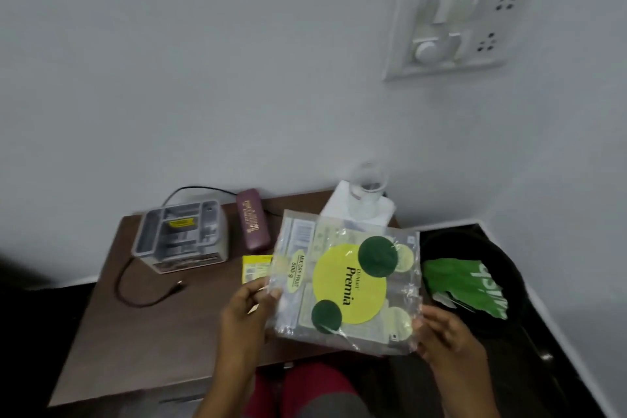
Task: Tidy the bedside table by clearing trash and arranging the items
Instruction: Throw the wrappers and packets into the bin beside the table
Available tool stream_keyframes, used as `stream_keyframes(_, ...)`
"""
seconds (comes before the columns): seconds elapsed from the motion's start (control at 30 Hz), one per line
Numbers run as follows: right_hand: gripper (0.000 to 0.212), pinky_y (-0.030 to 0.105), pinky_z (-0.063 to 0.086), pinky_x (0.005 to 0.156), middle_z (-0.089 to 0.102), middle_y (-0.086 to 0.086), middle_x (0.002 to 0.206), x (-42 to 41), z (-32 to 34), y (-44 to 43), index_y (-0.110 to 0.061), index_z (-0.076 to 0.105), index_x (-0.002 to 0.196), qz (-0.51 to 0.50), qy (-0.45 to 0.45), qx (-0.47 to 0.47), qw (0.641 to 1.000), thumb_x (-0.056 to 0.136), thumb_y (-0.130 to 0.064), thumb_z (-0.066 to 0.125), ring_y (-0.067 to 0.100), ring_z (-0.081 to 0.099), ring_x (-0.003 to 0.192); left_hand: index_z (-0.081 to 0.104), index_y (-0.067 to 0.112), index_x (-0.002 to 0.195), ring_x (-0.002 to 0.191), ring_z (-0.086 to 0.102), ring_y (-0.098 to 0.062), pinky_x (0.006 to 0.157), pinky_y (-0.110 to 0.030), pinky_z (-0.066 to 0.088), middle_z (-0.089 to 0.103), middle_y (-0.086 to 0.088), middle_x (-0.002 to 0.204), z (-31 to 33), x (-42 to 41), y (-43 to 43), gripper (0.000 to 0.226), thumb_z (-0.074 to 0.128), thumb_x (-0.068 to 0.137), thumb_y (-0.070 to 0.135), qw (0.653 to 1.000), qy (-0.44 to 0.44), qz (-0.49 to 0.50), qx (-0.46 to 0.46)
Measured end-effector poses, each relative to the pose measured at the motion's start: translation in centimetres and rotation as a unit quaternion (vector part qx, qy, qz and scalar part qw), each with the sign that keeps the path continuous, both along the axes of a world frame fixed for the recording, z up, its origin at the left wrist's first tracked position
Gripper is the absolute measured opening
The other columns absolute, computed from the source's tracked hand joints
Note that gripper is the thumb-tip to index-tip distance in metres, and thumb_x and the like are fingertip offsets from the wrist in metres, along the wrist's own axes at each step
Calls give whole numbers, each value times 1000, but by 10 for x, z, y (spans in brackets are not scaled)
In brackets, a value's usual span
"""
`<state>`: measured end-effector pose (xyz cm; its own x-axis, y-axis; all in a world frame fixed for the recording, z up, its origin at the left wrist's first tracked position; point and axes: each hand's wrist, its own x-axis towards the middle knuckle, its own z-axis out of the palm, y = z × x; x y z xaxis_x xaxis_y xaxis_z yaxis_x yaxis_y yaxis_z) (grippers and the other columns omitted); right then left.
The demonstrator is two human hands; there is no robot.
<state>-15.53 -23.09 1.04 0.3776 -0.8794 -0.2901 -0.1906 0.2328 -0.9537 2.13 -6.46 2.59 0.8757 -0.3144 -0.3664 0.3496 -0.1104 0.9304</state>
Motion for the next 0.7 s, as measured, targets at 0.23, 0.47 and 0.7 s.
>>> stream_keyframes(0.23,47,14,54,54,74,2,77,-70,-27,-75,-17,70,85,-182,-10,-5,983,55,-51,82,2,64,53,68,15,91,67,67,-10,56,-20,52,74,1,75,-23,-46,-138,13,64,84,6,992,-1,-121,-21)
stream_keyframes(0.47,25,10,50,47,63,14,93,-95,-68,-151,-3,64,108,-323,59,26,944,84,0,60,16,61,65,47,10,129,107,56,-20,72,-25,50,55,-6,120,-32,-67,-228,48,64,85,7,975,64,-209,-28)
stream_keyframes(0.7,25,53,44,95,60,29,116,-87,-138,-178,10,60,108,-274,230,124,926,84,1,57,44,56,103,59,20,111,106,60,-18,76,-27,51,61,-3,116,-56,-60,-171,31,64,84,5,977,68,-200,-12)
